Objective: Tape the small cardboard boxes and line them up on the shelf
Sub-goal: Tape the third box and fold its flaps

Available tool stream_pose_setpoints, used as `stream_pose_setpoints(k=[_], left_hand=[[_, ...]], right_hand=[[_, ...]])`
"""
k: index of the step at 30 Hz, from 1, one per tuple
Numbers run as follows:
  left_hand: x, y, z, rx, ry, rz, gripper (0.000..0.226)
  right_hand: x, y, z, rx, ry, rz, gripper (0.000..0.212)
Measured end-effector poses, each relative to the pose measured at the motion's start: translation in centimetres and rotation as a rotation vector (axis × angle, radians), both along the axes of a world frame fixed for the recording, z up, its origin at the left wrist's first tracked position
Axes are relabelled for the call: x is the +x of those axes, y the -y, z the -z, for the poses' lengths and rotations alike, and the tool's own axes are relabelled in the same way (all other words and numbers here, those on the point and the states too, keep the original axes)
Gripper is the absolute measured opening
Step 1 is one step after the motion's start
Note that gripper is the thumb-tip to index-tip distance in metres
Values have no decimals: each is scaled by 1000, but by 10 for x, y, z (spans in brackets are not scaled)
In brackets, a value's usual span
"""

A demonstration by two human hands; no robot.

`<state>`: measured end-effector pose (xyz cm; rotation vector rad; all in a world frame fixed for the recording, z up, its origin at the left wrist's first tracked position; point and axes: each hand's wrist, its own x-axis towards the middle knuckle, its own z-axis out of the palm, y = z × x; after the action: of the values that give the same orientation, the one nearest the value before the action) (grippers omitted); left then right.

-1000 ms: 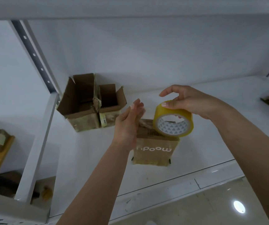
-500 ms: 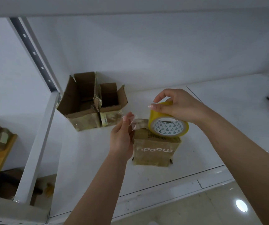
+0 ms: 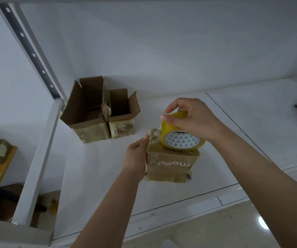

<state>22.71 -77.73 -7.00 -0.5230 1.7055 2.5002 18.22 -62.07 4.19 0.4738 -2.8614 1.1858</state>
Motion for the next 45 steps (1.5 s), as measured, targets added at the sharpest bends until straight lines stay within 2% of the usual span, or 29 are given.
stream_pose_setpoints(k=[8,13,20,24,26,28,30,32,33,35,37,39,42,45], left_hand=[[2,-11,6,-18,160,60,43],[-4,-29,18,-226,184,12,38],[-5,-33,18,-126,139,-23,24],[-5,-27,17,-9,132,8,21],[-8,-21,11,-17,127,48,28],[-10,-12,5,-182,111,51,33],[-9,-1,-1,-395,-70,67,36],[-6,3,-16,-586,-356,226,63],[-7,1,-22,-688,-429,327,84],[-10,-9,-29,-916,-449,478,122],[-14,-18,-30,-1117,-439,570,139],[-17,-21,-24,-1188,-448,590,137],[-21,-15,-19,-1188,-493,553,117],[-23,-1,-17,-1064,-499,532,106]], right_hand=[[-1,-12,10,7,19,34,18],[0,-25,16,-117,68,70,12],[1,-31,20,-188,100,65,8],[1,-30,21,-192,88,52,12],[0,-31,19,-190,89,45,13],[-1,-31,19,-180,89,39,13],[-2,-32,18,-166,89,32,16],[-2,-32,17,-149,94,28,18],[-2,-32,16,-149,98,23,19],[-3,-31,14,-159,109,-1,19],[-4,-32,11,-168,153,-51,16],[-6,-38,7,-179,231,-121,14],[-7,-53,2,-206,331,-243,26],[-3,-60,8,-307,369,-288,41]])
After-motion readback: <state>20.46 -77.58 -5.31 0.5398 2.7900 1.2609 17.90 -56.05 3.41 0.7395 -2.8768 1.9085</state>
